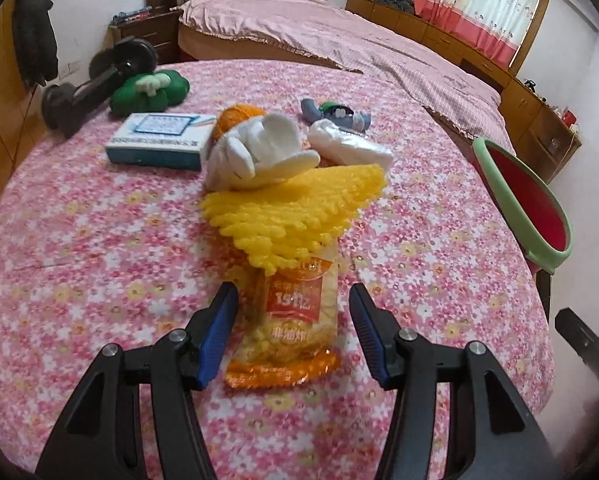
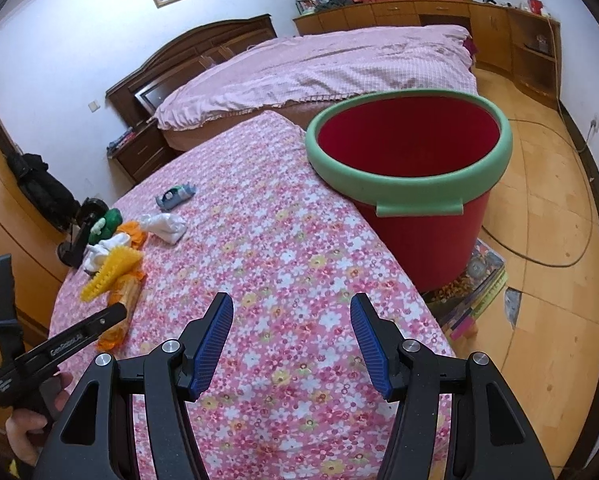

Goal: Collect trash
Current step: 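Grasp the snack bag with the left gripper and lift it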

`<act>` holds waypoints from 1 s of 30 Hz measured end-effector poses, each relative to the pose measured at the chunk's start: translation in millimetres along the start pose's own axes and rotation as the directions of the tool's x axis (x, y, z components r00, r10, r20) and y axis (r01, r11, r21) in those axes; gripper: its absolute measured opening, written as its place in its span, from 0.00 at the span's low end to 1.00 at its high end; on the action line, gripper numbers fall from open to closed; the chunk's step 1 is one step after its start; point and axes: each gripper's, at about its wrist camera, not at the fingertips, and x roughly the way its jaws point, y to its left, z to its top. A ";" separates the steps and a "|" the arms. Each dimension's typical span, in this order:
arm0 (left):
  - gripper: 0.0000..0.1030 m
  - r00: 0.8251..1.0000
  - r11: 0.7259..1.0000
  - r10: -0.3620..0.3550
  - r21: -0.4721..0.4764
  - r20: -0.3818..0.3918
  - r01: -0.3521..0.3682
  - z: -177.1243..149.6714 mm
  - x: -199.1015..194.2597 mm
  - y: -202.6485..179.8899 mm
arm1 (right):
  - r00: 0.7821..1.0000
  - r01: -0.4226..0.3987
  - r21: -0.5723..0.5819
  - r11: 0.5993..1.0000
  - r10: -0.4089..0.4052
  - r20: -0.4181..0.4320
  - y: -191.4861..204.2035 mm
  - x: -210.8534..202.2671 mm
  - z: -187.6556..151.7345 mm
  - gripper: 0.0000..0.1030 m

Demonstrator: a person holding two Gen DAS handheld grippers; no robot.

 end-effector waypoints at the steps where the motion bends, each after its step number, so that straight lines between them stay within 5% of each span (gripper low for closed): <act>1: 0.56 1.000 1.000 0.011 0.000 0.000 -0.011 0.0 3.1 -0.2 | 1.000 0.001 0.003 1.000 -0.001 -0.005 -0.8 1.3 -0.8 0.61; 5: 0.56 0.999 0.998 0.047 0.028 0.023 -0.047 -0.9 8.1 -2.2 | 1.000 0.012 0.009 1.000 -0.012 -0.018 -2.6 4.9 -4.1 0.61; 7: 0.47 0.998 0.998 0.042 0.042 0.040 -0.044 -2.4 8.0 -2.6 | 1.000 0.020 0.020 1.000 -0.020 -0.015 -3.1 5.8 -5.1 0.61; 17: 0.40 0.997 0.997 -0.072 0.035 0.036 0.071 -14.8 -26.9 22.6 | 1.000 0.000 0.038 0.999 0.000 0.000 13.7 5.4 -6.0 0.61; 30: 0.40 0.990 0.998 0.018 -0.062 0.140 -0.009 -20.8 -72.5 86.0 | 0.999 -0.035 -0.037 0.999 0.034 -0.017 60.2 11.6 -11.1 0.61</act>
